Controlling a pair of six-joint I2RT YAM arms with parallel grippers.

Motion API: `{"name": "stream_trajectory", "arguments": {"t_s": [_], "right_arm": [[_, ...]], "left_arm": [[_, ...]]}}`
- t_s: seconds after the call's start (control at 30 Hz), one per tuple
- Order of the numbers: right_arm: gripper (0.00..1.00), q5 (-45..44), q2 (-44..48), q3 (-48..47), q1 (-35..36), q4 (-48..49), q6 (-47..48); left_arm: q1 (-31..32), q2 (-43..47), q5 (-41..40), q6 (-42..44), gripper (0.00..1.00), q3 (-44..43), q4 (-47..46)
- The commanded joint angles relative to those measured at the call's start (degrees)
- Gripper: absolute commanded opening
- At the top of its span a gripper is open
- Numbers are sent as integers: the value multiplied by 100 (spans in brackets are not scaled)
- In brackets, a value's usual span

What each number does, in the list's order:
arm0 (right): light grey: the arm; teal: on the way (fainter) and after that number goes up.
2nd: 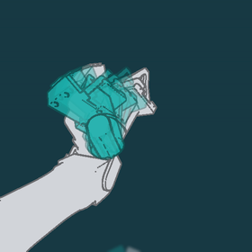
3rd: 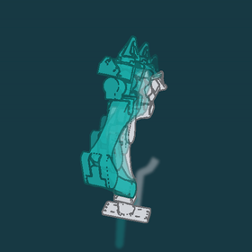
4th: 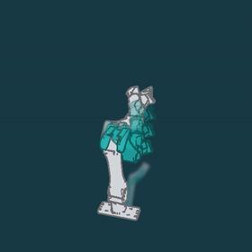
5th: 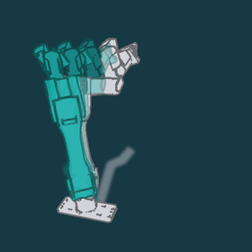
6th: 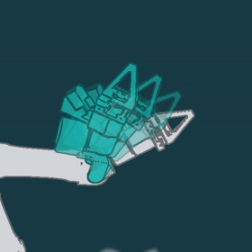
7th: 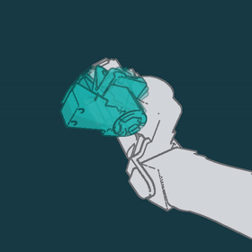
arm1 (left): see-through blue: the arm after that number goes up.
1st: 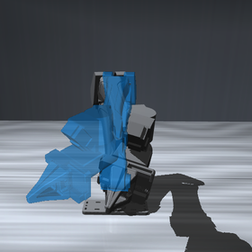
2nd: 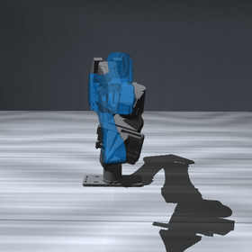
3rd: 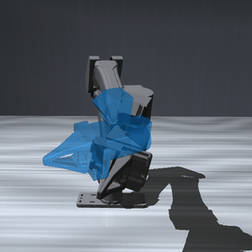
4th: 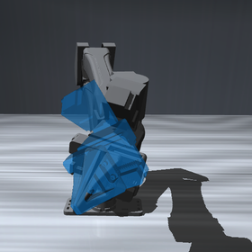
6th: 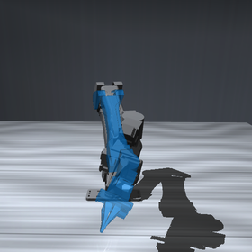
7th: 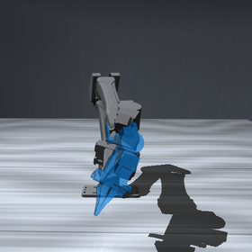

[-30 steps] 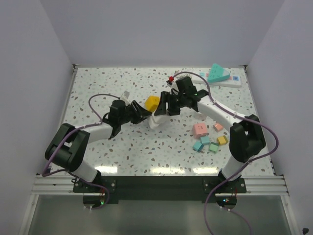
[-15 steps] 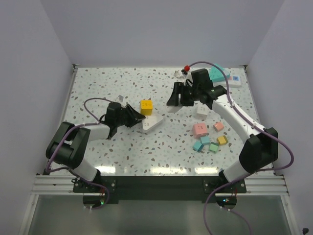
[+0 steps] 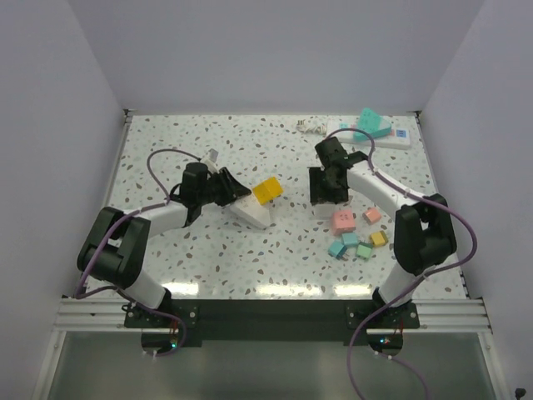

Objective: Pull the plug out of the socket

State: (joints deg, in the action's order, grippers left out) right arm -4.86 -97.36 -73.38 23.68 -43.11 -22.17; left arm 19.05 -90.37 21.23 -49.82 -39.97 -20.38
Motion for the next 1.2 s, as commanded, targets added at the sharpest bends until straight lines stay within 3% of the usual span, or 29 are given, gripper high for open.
{"name": "stream_trajectory", "arguments": {"t_s": [0.0,0.13,0.17,0.27,0.3,0.33,0.43,0.73,1.17], "right_arm": [[1,-454,-81,35,14,-56,-129],[35,-428,-20,70,22,-57,-199],[50,-419,6,26,22,-57,-217],[76,-287,94,-210,14,-145,-147],[93,-200,121,-272,14,-206,-69],[98,-17,156,-342,14,-232,-33],[98,476,358,-597,31,-171,204],[98,3385,148,-1055,189,259,934],[98,3053,-827,-1441,628,348,1154]], "left_arm": [[37,142,434,368,0,-442,-116],[46,90,592,412,0,-460,-89],[72,81,601,421,0,-451,-89],[108,20,715,438,0,-486,-80],[108,10,733,456,0,-503,-71],[117,-7,742,473,0,-521,-54],[125,-25,794,552,0,-591,-18],[126,-323,1313,921,0,-1013,306],[169,-342,1691,834,0,-1145,131]]}}
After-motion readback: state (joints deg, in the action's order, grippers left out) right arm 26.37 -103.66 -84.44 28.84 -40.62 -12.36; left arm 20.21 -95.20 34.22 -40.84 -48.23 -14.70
